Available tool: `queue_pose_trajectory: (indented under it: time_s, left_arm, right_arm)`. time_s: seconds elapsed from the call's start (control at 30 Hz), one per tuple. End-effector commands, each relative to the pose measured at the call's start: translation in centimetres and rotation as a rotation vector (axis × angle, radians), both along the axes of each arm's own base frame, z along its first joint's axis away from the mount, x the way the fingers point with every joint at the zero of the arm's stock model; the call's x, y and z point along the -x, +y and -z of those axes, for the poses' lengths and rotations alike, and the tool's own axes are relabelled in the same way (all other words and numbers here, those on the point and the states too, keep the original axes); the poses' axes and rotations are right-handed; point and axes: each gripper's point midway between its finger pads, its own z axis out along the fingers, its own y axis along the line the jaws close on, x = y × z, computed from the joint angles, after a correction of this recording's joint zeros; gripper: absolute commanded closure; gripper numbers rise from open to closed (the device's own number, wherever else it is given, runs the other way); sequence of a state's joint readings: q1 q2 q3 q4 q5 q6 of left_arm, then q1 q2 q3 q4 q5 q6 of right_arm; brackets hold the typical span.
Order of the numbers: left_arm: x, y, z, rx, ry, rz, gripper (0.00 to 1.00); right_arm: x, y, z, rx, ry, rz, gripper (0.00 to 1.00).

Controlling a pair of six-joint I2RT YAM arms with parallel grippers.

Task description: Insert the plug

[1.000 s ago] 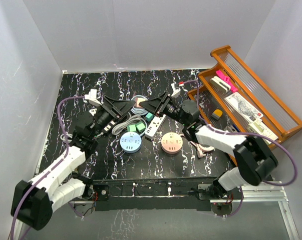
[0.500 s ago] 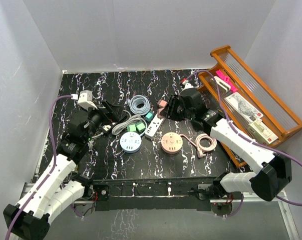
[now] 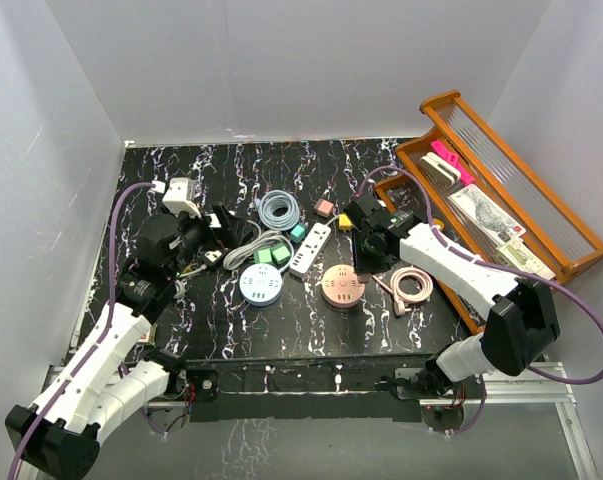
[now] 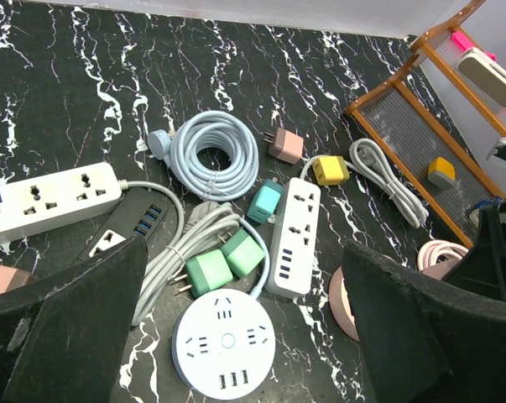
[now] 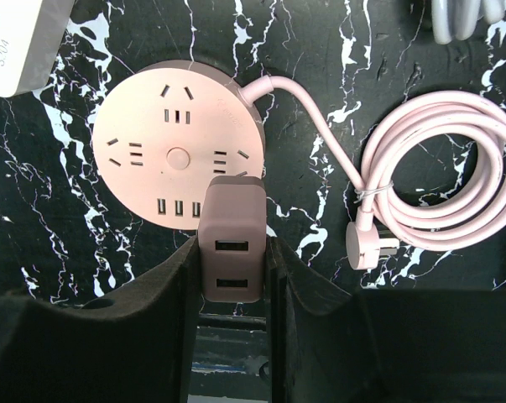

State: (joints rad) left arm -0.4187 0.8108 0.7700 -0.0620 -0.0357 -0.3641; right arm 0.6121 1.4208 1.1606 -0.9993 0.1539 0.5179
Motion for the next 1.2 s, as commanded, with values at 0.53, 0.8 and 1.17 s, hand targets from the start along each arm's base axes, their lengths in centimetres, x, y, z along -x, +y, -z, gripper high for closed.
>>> queue_pose_trajectory:
  time_s: [0.53, 0.8, 1.17]
  left_arm:
    - [1.2, 0.3, -1.0, -0.016, -0.078, 0.038, 0.02]
    - [1.3, 0.2, -0.9, -0.014, -0.077, 0.042, 0.02]
    - [1.2, 0.2, -0.8, -0.017, -0.074, 0.043, 0.02]
  right_arm:
    - [-1.2, 1.5, 3.1, -0.029, 0.025, 0.02, 1.0]
    - [-2.2, 1.4, 2.6, -0.027, -0.025, 0.037, 1.0]
    - [-2.8, 2.0, -0.1, -0.09, -0.1, 0.034, 1.0]
